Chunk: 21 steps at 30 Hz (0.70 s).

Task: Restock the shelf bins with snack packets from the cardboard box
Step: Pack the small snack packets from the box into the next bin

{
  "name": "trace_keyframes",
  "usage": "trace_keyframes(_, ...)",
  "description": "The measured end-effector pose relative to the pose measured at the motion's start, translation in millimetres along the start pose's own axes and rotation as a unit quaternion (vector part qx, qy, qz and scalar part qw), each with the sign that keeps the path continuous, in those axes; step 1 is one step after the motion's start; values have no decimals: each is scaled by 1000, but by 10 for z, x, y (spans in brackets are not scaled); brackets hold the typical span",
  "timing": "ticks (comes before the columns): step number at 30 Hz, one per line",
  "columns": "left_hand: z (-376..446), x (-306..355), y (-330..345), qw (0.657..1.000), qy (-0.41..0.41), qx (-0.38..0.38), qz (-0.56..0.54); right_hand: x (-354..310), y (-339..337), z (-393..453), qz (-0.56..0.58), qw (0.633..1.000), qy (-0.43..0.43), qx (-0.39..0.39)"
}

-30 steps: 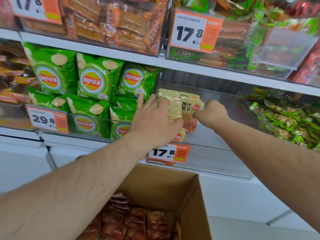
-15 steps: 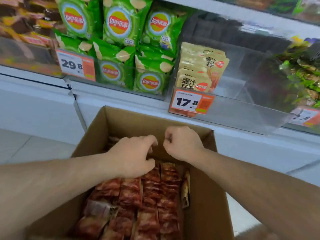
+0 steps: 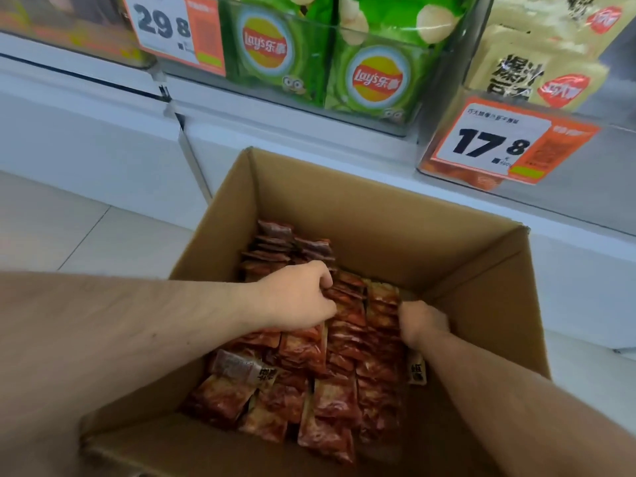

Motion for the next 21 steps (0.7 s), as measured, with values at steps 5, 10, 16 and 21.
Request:
trace_keyframes(5, -13, -106, 83, 966, -92, -34, -239, -137, -281, -167, 43, 998, -38, 6)
trace_keyframes(10, -59, -212, 119, 846, -189, -136, -479, -409, -834, -906, 164, 964, -171, 121)
trace_keyframes(16, -47, -215, -11, 860, -120, -63, -491, -582, -798, -1644, 158, 862, -410, 255)
trace_keyframes(21, -125, -336, -118, 903, -113, 20, -413, -562, -460, -1315, 175, 934, -289, 113)
Point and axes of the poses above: each hand's wrist, its own z-axis towards the middle knuckle, its own y-axis out of the palm, x = y × z, the point moved 3 cm from there along z, towards the middle knuckle, and after that the axes turned 9 degrees about -x, right-handed, at the moved point
